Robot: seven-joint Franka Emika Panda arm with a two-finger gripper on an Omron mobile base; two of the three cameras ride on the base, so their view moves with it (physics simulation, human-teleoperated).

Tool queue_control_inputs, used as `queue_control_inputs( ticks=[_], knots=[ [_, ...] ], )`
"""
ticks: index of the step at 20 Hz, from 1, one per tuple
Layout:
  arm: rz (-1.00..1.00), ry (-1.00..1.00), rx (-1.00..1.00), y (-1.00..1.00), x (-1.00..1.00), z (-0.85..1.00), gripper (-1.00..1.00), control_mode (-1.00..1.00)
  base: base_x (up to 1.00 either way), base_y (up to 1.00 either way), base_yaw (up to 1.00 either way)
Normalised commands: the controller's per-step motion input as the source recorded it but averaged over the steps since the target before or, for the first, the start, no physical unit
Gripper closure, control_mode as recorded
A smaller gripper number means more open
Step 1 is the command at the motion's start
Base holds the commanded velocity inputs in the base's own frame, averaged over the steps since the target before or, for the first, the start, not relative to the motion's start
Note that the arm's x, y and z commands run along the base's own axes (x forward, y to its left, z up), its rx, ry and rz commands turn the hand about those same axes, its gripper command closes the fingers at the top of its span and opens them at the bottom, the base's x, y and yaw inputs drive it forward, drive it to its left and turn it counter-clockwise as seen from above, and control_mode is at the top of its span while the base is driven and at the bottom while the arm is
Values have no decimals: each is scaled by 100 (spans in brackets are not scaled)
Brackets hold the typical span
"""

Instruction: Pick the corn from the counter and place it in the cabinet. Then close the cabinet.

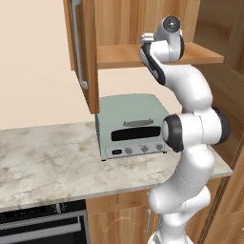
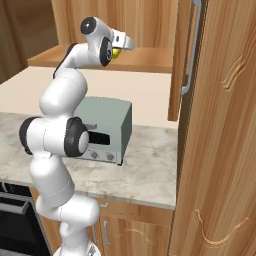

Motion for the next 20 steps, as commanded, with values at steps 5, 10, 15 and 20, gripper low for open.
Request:
queue_control_inputs(
  ticks=[5, 10, 15, 20],
  knots=[
    [-2, -1, 1, 0, -33, 4, -100, -100, 0, 0, 0],
    [-1, -1, 0, 0, -65, 76, -100, -100, 0, 0, 0],
    [-3, 0, 0, 0, -56, 54, -100, -100, 0, 0, 0],
    [-2, 0, 0, 0, -86, 8, -100, -100, 0, 0, 0]
  ],
)
